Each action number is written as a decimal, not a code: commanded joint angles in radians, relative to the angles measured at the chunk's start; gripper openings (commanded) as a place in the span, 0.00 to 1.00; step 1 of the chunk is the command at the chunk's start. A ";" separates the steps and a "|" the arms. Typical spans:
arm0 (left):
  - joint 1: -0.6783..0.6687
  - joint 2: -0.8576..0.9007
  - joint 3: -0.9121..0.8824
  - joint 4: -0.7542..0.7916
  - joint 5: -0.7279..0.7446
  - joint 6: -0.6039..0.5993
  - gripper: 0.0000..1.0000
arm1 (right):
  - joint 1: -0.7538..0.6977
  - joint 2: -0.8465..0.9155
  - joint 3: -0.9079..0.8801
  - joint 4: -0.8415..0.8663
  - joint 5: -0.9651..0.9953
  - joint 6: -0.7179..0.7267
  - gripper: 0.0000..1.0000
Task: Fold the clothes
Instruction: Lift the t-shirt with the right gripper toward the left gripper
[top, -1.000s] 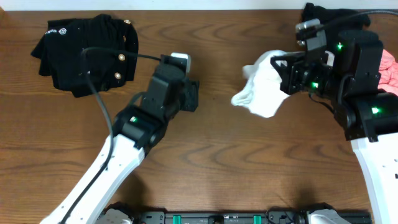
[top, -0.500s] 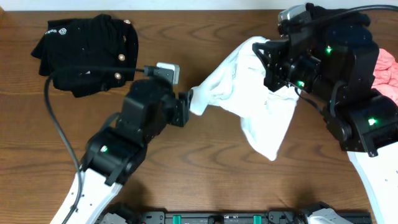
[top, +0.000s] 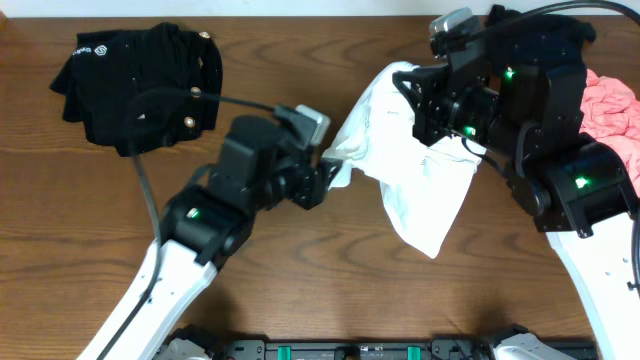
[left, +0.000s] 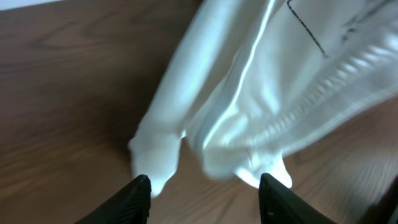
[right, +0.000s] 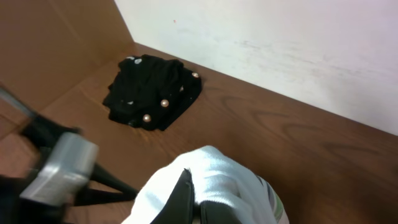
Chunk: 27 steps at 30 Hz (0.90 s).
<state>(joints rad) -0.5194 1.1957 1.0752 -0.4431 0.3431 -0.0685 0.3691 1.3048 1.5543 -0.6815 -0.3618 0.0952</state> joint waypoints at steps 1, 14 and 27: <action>-0.014 0.051 0.009 0.035 0.065 0.039 0.56 | 0.012 -0.006 0.027 0.001 -0.024 0.008 0.01; -0.014 0.131 0.009 0.143 0.065 0.039 0.56 | 0.012 -0.007 0.027 -0.018 -0.061 0.008 0.01; -0.014 0.207 0.009 0.161 0.064 0.038 0.06 | 0.010 -0.037 0.029 -0.018 -0.032 -0.019 0.01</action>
<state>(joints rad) -0.5331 1.3998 1.0752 -0.2810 0.3943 -0.0429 0.3706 1.3003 1.5547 -0.7067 -0.4076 0.0940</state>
